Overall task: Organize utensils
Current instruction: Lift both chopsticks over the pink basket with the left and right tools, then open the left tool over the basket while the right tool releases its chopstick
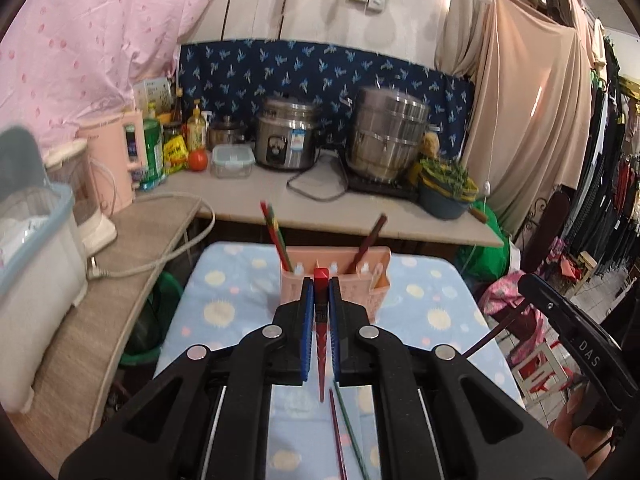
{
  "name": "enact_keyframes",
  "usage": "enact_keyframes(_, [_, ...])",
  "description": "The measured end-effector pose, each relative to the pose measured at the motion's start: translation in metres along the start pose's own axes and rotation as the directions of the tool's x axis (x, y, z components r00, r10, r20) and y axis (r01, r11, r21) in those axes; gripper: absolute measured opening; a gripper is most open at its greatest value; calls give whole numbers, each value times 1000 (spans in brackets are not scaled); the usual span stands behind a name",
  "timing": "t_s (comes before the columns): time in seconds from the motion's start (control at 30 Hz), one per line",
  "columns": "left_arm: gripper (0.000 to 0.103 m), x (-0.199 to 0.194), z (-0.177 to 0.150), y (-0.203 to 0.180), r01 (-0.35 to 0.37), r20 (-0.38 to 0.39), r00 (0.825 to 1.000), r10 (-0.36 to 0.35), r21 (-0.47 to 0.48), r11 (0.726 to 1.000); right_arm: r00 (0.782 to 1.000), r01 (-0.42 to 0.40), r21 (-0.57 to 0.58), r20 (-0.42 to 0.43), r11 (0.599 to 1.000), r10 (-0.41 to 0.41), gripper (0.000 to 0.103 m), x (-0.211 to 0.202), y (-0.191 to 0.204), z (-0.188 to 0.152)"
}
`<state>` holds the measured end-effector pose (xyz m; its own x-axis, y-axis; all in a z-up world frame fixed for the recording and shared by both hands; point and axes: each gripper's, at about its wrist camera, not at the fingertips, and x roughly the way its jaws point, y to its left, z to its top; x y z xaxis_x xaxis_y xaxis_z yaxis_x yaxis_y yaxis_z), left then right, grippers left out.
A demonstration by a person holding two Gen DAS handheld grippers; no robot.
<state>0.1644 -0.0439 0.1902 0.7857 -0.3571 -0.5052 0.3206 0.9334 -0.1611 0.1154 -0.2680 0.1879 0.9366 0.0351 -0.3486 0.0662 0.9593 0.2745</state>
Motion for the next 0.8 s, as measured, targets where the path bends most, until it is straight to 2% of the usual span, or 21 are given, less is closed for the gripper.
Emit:
enact_keyframes(0.3, [7, 20, 81, 0, -49, 148, 988, 50, -8, 999, 992, -37, -3, 120, 999, 37, 7, 56, 14, 73])
enact_keyframes(0.47, [7, 36, 103, -4, -65, 194, 979, 64, -3, 998, 987, -36, -12, 153, 999, 37, 7, 86, 22, 98])
enact_keyframes(0.6, [7, 55, 112, -2, -78, 203, 976, 76, 1, 997, 992, -25, -19, 126, 1000, 27, 7, 121, 22, 100])
enact_keyframes(0.8, [7, 91, 111, 4, -79, 183, 980, 77, 0, 997, 999, -9, -27, 44, 1000, 10, 7, 166, 18, 79])
